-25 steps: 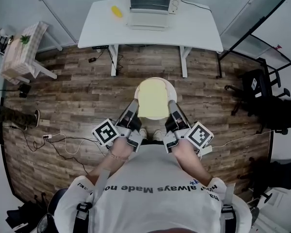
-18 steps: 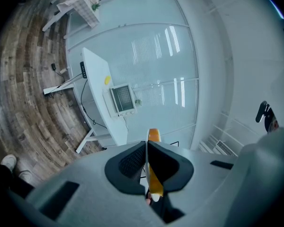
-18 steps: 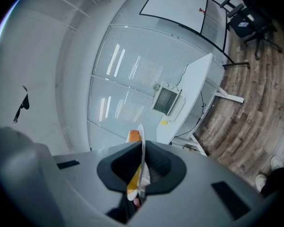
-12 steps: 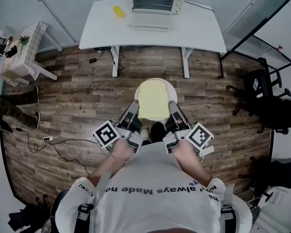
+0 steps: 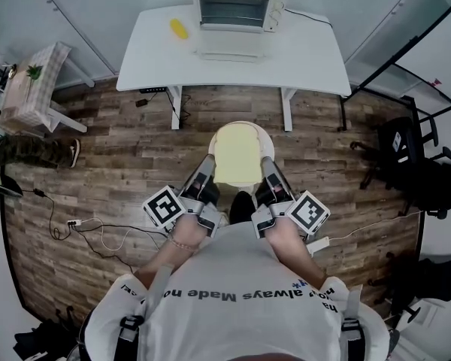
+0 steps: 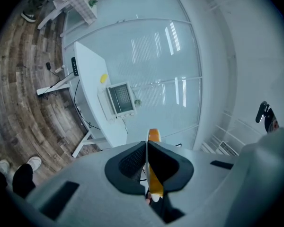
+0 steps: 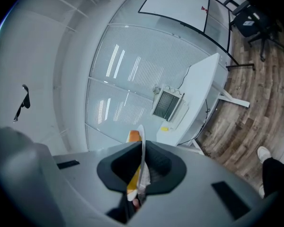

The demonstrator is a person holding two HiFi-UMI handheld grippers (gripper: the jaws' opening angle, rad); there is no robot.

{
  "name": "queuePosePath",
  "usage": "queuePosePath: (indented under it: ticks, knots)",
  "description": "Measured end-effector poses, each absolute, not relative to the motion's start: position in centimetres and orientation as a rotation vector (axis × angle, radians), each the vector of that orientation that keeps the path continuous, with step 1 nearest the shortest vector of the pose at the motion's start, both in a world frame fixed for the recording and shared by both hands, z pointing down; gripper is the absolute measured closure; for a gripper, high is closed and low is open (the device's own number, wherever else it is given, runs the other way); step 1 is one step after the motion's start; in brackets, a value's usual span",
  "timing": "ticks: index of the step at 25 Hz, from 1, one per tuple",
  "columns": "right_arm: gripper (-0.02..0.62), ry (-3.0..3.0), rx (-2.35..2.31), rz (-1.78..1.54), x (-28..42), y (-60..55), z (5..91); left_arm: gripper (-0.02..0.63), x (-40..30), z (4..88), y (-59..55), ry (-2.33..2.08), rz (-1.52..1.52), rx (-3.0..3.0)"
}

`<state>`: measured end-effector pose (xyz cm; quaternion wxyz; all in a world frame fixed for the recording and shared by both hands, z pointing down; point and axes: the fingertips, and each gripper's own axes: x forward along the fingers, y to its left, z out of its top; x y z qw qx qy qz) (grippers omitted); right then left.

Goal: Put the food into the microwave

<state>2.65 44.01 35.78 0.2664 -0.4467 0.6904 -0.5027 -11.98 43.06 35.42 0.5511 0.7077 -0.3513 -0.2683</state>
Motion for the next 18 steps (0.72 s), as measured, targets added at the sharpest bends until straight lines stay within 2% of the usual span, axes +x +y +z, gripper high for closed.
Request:
queuePosePath:
  ticks: [18]
  knots:
    - [0.571, 1.859, -1.213, -1.332, 13.7, 28.2, 35.7, 0.589, -0.5, 34.9, 26.9, -0.793, -0.646, 1.670]
